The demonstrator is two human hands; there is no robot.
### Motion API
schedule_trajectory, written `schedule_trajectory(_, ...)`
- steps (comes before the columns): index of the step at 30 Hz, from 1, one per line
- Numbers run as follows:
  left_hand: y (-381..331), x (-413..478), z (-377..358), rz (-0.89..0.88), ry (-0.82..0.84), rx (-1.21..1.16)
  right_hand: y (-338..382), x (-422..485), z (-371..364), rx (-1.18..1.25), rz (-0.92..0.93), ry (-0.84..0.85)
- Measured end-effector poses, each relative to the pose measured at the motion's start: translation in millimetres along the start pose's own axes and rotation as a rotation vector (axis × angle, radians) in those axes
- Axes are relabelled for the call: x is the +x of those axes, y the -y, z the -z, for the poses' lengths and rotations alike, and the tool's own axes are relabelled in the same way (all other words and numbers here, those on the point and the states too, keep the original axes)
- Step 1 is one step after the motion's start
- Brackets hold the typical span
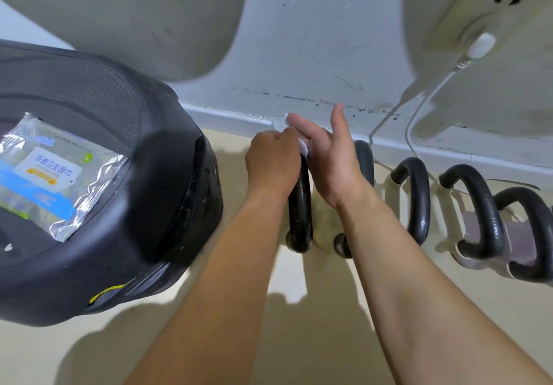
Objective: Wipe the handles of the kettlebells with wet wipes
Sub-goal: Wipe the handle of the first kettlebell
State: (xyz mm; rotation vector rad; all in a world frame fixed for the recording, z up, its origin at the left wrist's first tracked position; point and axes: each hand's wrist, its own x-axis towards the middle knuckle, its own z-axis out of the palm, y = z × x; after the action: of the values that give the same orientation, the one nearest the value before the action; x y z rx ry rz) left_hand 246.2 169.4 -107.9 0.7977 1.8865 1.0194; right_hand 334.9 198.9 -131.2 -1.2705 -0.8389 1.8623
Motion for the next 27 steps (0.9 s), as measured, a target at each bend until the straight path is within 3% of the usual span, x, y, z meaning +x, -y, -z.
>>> schedule_trajectory(9,4,12,-3,0.189,0.078,-0.007,-23,-39,3,0.506,0.19,-0.197)
schedule_trajectory(12,3,22,-1,0.349,0.166,-0.199,-29,-51,-12,0.366,0.236,-0.417)
schedule_trajectory(16,7,19,-2,0.624,0.393,-0.573,-59,-66,-28,-0.019,0.172,-0.653)
schedule_trajectory(19,12,21,-8,0.739,0.397,-0.748,-75,-69,-29,-0.206,0.188,-0.631)
schedule_trajectory(22,18,24,-9,0.741,0.389,-0.838,-74,-65,-25,-0.356,0.192,-0.605)
schedule_trajectory(25,21,19,-9,0.712,0.381,-0.859,-73,-65,-26,-0.395,0.193,-0.614)
schedule_trajectory(27,18,16,-8,0.649,0.363,-0.749,-73,-66,-26,-0.404,0.185,-0.619)
